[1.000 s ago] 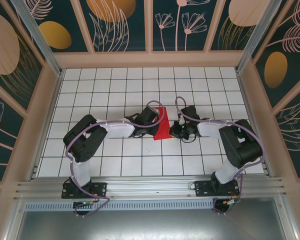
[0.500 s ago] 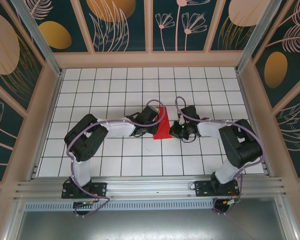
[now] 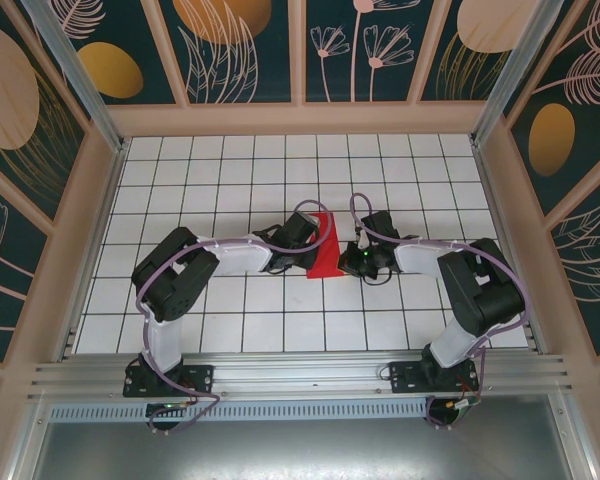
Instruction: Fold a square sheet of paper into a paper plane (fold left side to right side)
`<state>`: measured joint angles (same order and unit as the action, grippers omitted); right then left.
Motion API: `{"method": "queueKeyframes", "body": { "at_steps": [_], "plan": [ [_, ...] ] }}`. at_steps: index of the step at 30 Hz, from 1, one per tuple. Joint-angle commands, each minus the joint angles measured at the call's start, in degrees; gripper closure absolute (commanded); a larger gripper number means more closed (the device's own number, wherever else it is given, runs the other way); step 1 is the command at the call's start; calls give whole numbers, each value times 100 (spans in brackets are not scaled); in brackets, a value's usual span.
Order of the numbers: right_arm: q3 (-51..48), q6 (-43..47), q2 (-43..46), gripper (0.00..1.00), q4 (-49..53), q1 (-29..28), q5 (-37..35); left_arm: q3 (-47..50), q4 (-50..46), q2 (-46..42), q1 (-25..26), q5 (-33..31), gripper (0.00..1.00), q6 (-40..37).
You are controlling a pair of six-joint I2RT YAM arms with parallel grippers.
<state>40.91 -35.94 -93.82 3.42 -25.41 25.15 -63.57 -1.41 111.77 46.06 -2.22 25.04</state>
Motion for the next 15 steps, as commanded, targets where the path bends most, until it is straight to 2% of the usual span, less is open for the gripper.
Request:
{"method": "queueKeyframes", "body": {
  "at_steps": [1,7,10,15],
  "plan": [
    [88,97,-17,100,204,-53,62,-107,-221,204,-28,59,100,-122],
    [75,1,577,100,-7,98,98,-94,-312,223,-28,50,100,-120],
    [-169,-260,775,100,-709,229,330,-101,-325,231,-27,46,100,-128],
    [34,-542,239,100,-1443,188,718,-147,-389,281,-35,75,100,-148]
  ]
}}
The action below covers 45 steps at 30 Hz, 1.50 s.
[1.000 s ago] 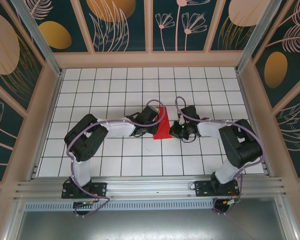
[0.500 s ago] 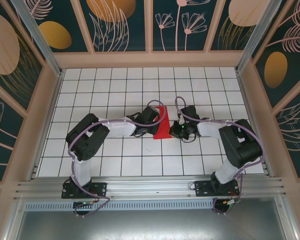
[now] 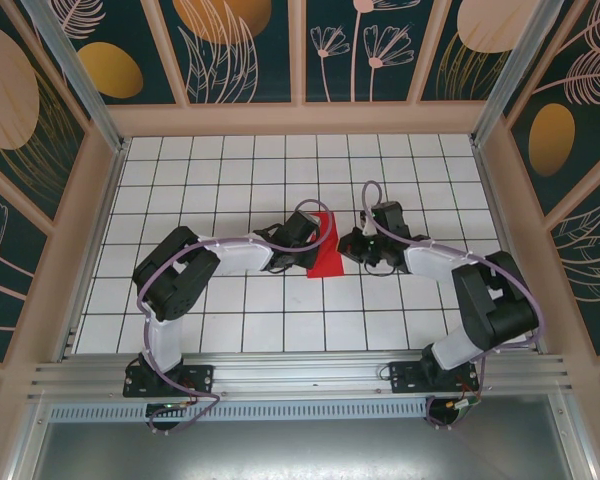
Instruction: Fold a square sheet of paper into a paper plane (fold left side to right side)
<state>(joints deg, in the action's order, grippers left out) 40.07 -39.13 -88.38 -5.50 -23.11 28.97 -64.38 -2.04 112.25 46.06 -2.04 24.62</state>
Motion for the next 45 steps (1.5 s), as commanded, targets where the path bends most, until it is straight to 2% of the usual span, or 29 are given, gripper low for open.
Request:
{"method": "queueKeyframes", "body": {
  "at_steps": [1,13,22,45],
  "plan": [
    [194,-230,-426,100,-594,-72,365,-66,-332,228,-28,60,100,-106],
    [664,-332,-1266,100,-971,-282,542,-57,-332,223,-28,72,100,-115],
    [913,-57,-1599,100,-467,-319,322,-75,-345,245,-32,73,100,-115],
    [1003,403,-1757,100,528,-323,-341,-105,-365,111,-32,49,99,-102]
  ]
}}
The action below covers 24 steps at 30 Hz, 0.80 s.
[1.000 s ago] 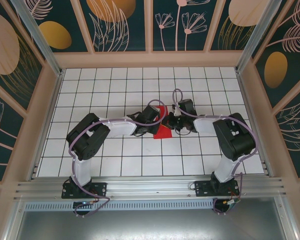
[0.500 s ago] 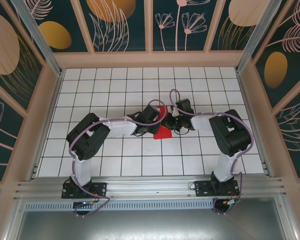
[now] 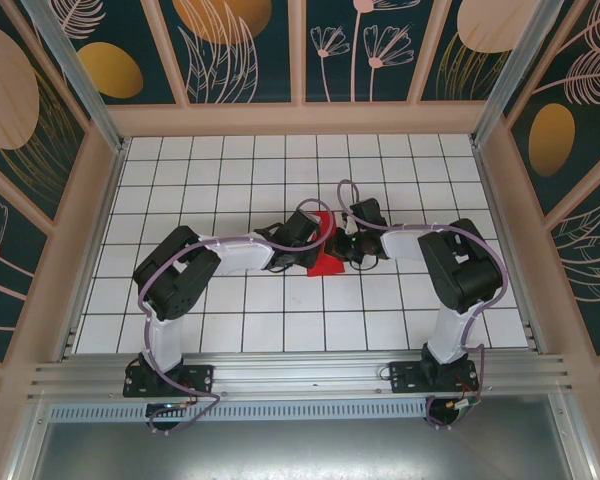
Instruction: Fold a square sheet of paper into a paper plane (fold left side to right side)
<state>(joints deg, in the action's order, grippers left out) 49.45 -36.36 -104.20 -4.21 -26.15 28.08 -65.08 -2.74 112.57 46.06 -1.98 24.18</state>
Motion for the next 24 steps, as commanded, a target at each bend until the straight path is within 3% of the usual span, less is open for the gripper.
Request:
{"method": "queueKeyframes", "body": {
  "at_steps": [1,11,13,20,24],
  "plan": [
    [65,120,-180,100,415,-15,-263,-44,-313,23,-30,25,96,-46],
    [43,93,-269,100,402,-19,-175,-79,-651,-1048,-33,-346,71,179],
    [54,94,-261,100,402,-19,-179,41,-576,-1252,-32,-144,71,247],
    [34,94,-248,100,386,-26,-149,387,4,-1204,-28,1539,82,611],
    [29,94,-224,100,375,-23,-144,418,192,-905,-34,1868,86,828]
  ]
}}
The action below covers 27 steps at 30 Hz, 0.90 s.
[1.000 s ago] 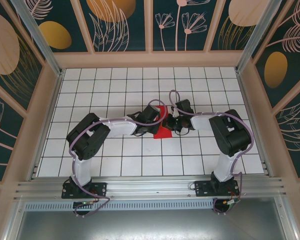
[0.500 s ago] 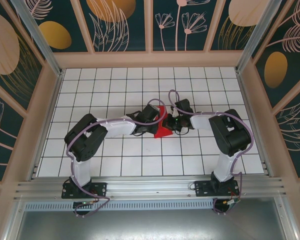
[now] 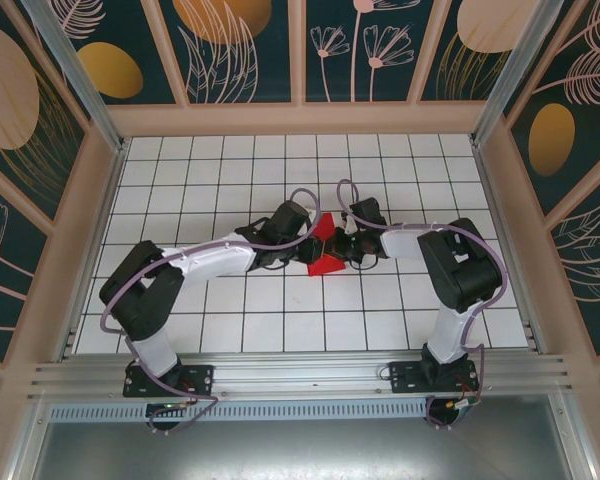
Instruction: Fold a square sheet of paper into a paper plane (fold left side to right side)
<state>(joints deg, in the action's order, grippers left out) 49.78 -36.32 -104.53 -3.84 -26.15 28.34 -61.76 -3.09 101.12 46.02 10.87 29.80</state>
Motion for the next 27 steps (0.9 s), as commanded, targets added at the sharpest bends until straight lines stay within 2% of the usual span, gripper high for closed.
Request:
{"method": "queueKeyframes", "body": {
  "at_steps": [1,17,27],
  "plan": [
    [-5,90,-199,100,335,-27,-171,70,245,323,-35,627,86,288],
    [5,121,-228,100,365,-36,-149,278,591,881,-137,1031,88,418],
    [29,159,-249,100,421,-36,-170,366,457,926,-137,785,89,404]
  ]
}}
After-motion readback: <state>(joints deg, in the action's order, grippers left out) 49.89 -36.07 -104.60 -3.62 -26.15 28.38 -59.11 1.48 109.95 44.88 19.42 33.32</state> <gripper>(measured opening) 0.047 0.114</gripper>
